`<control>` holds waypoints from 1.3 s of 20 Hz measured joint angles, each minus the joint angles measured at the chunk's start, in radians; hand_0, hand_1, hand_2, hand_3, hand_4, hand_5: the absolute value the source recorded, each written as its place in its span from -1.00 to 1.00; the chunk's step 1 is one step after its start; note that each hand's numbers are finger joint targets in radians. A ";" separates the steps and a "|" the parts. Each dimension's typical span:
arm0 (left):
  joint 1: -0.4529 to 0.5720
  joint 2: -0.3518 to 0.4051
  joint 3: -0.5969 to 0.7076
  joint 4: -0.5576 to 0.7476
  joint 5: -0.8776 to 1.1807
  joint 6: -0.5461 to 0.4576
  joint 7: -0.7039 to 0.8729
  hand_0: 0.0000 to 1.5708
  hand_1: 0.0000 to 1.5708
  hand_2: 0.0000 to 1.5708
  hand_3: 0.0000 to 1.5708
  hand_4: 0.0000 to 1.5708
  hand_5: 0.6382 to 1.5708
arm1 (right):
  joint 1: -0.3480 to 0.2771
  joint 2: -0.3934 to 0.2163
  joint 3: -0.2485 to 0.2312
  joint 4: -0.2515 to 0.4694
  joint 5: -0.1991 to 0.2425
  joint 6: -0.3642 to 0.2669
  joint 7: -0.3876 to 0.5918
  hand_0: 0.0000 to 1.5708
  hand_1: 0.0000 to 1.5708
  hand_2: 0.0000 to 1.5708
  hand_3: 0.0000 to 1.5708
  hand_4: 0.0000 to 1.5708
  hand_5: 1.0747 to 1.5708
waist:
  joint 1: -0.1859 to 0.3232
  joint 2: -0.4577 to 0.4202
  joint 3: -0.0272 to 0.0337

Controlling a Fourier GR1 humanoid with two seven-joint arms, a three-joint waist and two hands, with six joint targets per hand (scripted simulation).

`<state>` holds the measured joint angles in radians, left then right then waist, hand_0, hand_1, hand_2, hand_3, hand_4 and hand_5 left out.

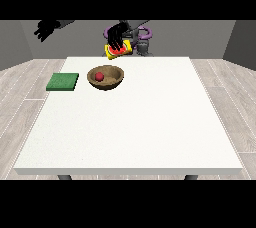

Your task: Pick the cup and pour the ball into the bowl, then pick the bowl and place it on the pad

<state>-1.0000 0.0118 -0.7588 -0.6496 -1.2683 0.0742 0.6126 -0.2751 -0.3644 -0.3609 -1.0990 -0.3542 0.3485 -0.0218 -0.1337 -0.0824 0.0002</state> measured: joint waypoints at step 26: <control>0.133 0.307 1.020 -0.474 1.294 -0.225 -0.443 -1.00 -1.00 -1.00 -1.00 0.33 0.97 | 0.031 0.171 -0.019 0.060 0.070 -0.260 -0.125 -1.00 -1.00 -1.00 -1.00 -0.06 0.99 | 0.349 0.124 -0.0020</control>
<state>-0.8672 0.3190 0.2607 -1.1231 0.0253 -0.1513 0.1692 -0.2439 -0.1938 -0.3794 -1.0394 -0.2837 0.0882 -0.1469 0.2150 0.0417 -0.0017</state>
